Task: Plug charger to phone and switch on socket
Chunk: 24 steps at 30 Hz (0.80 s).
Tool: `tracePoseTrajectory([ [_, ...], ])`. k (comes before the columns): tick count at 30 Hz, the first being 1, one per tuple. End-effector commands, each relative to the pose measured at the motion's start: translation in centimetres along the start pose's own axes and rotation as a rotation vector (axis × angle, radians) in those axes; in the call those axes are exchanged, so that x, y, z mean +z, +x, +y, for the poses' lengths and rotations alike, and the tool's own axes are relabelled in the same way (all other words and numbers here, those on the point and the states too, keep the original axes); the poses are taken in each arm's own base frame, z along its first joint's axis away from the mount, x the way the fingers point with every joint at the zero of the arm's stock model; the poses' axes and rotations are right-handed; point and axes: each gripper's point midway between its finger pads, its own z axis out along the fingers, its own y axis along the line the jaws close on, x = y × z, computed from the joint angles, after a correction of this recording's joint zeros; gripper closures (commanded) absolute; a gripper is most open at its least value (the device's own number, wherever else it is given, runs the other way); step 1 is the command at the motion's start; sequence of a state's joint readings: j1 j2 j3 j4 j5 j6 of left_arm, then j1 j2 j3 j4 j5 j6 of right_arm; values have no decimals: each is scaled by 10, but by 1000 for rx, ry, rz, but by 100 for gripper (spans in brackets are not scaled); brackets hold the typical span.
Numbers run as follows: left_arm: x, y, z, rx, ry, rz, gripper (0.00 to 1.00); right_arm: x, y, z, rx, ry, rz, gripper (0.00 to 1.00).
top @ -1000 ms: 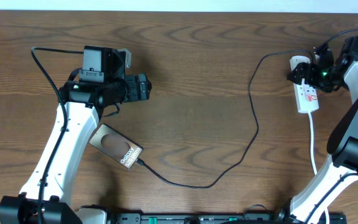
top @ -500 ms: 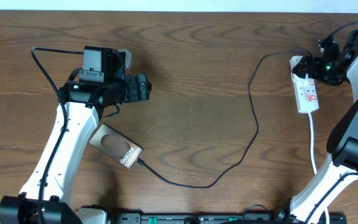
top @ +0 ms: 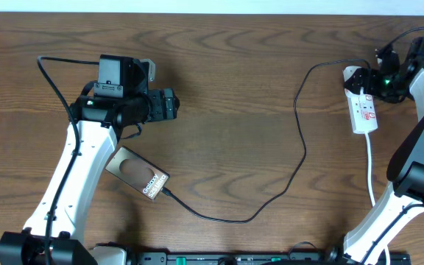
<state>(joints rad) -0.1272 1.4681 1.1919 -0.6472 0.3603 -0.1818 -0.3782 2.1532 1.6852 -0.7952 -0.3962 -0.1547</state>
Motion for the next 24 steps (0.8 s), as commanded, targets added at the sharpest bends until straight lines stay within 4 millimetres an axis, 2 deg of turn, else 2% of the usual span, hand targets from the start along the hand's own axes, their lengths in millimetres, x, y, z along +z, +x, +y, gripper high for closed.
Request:
tracePoseTrajectory([
  [1, -4, -7, -2, 24, -4, -19, 11, 19, 14, 13, 20, -50, 49, 11],
  [15, -4, -5, -2, 22, -6, -12, 11, 41, 42, 15, 54, -62, 98, 11],
  [24, -4, -5, -2, 22, -5, -12, 11, 45, 48, 23, 78, -109, 108, 14],
])
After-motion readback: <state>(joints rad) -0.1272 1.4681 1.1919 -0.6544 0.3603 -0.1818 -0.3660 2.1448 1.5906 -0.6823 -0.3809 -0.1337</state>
